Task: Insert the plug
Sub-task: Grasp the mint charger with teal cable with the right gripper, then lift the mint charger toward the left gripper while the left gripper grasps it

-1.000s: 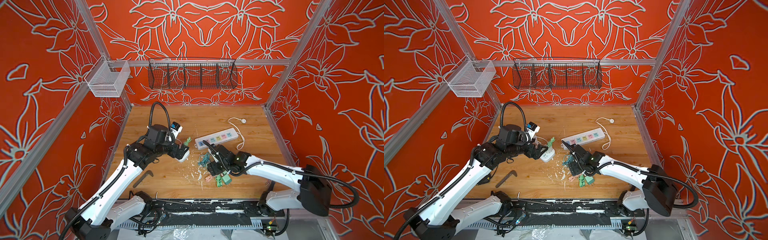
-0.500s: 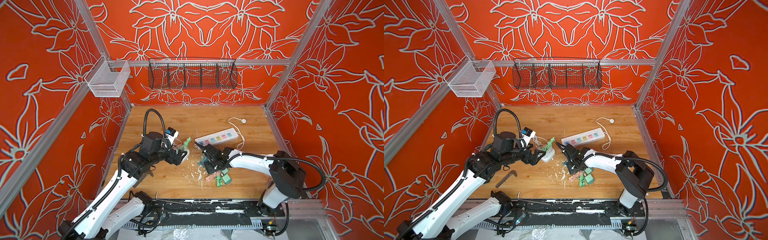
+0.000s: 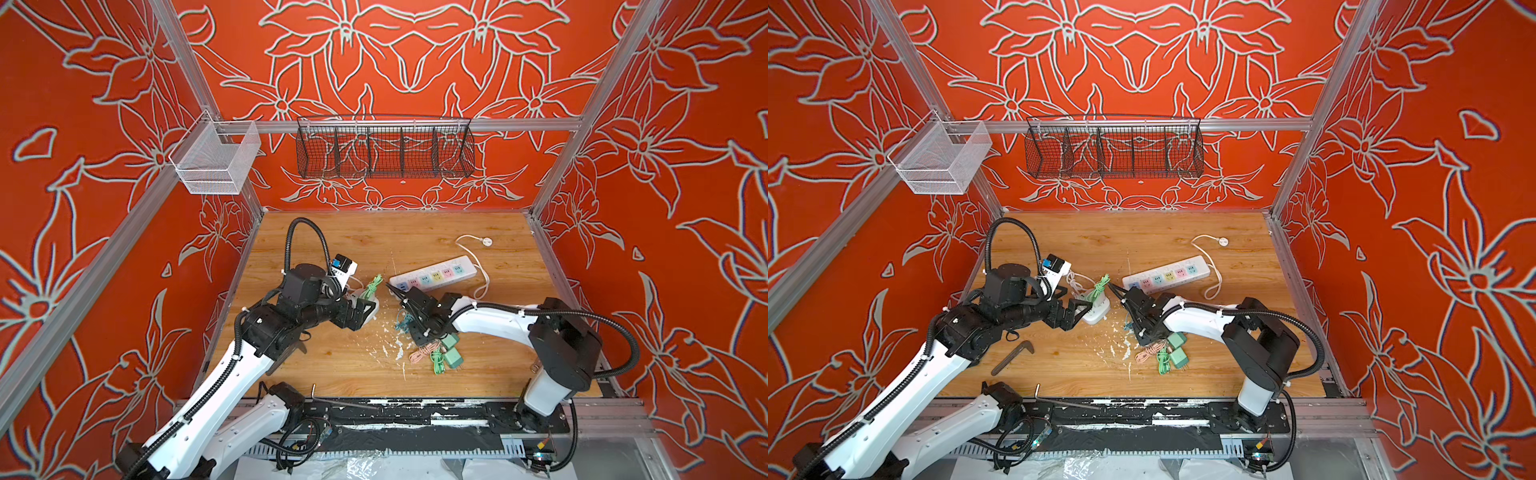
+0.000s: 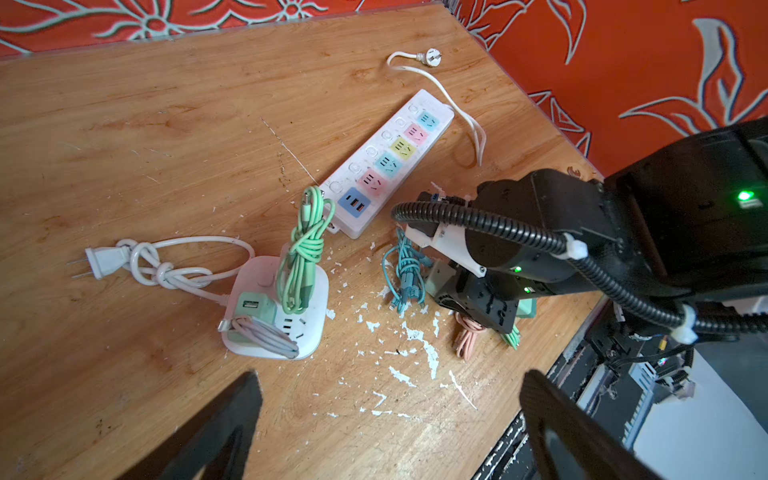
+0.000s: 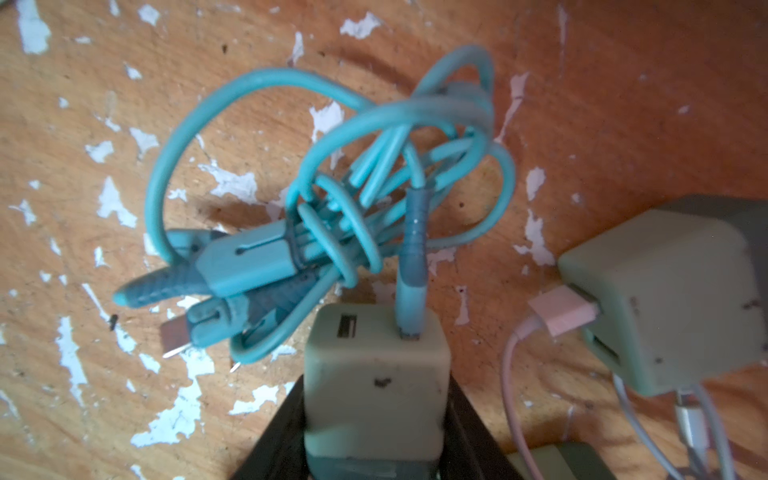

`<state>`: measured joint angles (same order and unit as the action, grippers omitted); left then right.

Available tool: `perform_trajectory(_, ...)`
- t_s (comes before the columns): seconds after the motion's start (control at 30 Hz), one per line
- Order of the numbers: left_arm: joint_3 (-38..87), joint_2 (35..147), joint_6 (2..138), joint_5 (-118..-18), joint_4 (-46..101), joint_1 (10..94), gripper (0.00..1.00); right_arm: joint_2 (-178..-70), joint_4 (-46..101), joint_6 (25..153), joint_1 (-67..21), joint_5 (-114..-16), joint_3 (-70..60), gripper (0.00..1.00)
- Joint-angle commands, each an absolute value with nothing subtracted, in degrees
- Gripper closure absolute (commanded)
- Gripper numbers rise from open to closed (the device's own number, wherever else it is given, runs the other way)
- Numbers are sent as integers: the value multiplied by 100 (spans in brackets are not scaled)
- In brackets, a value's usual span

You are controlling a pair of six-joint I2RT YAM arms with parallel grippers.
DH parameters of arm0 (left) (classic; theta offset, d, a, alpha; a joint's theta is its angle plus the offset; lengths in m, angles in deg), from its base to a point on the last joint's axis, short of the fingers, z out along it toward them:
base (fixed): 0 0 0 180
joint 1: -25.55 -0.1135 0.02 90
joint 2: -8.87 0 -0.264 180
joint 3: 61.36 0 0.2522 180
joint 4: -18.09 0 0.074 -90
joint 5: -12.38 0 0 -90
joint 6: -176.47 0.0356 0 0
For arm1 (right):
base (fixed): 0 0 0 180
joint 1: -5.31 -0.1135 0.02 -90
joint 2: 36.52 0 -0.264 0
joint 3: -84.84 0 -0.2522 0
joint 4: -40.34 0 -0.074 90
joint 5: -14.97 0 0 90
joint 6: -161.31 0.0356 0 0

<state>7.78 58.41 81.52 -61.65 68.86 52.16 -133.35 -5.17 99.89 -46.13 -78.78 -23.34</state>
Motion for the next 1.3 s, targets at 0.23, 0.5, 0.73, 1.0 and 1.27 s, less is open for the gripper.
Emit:
perform_trajectory(0.23,847,6040,7909,-4797,6772,5191,3,-11997,9,9545,-4594,-7911,-2546,71)
perform_trajectory(0.5,746,6234,7534,-3256,6229,5203,1,-10780,937,8754,-4648,-7584,-2947,73)
perform_trajectory(0.73,770,6492,7329,-3021,5980,5274,7,-9847,1718,8379,-4729,-7329,-3352,73)
perform_trajectory(1.0,977,7101,7213,-3226,5711,5654,17,-9453,2135,8016,-5113,-7479,-3490,74)
perform_trajectory(1.27,1179,7343,7131,-3840,5690,5763,41,-9416,2349,7619,-5753,-8253,-3510,75)
